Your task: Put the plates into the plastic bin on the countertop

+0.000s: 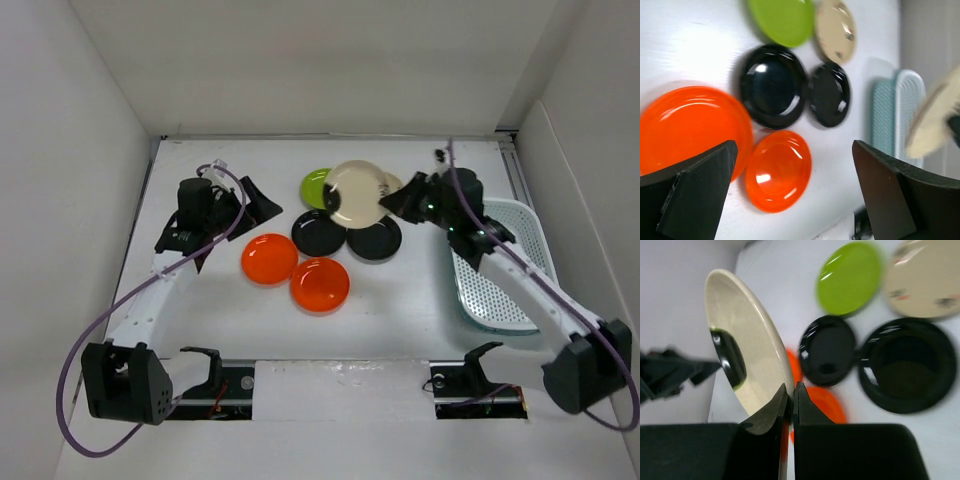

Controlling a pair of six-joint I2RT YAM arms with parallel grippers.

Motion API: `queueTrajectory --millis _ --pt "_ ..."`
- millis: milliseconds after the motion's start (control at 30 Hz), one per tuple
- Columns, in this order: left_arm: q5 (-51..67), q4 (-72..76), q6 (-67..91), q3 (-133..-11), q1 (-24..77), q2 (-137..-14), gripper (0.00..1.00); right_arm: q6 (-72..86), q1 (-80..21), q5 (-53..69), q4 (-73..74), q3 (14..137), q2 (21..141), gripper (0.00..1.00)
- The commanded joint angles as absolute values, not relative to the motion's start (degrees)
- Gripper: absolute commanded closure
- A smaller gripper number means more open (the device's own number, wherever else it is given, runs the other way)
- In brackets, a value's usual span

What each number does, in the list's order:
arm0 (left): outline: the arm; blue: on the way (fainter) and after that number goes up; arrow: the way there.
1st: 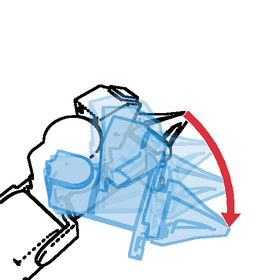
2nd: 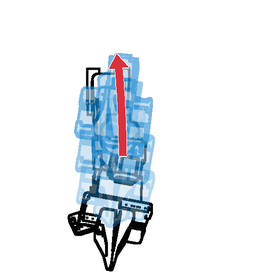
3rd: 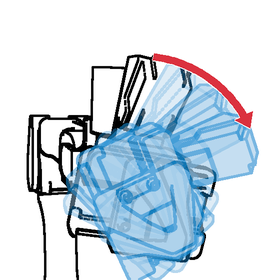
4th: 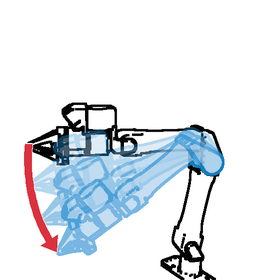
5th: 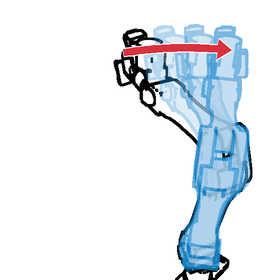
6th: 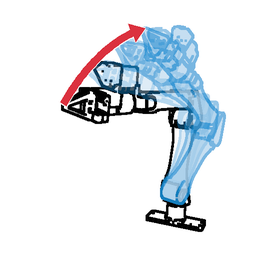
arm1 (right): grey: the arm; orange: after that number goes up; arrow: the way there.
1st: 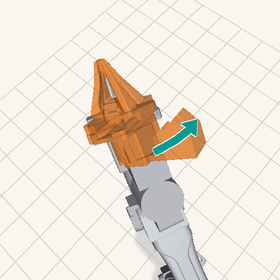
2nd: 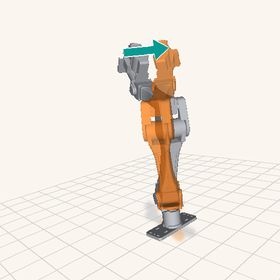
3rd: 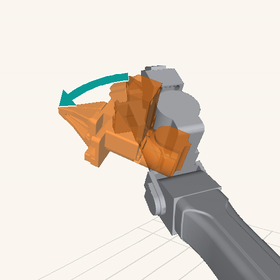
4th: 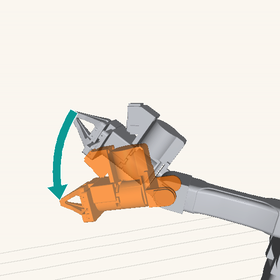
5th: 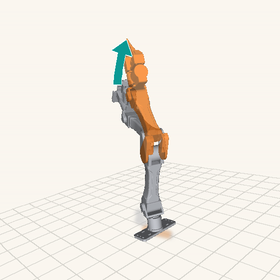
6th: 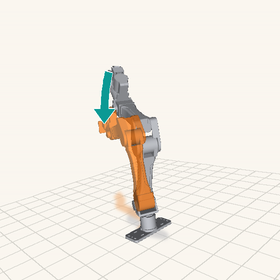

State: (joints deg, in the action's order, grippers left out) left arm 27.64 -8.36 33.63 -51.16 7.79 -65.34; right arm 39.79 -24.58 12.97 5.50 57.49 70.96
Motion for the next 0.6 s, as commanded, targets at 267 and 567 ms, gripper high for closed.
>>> queueTrajectory --millis 267,567 --pt "-7.0 -19.3 45.2 -44.8 7.5 -53.6 0.0 51.9 1.9 -15.5 27.7 39.9 42.9 1.0" --pt "-4.5 -14.3 46.9 -34.6 7.5 -55.5 0.0 52.4 13.6 -14.2 22.5 35.2 45.3 1.0"
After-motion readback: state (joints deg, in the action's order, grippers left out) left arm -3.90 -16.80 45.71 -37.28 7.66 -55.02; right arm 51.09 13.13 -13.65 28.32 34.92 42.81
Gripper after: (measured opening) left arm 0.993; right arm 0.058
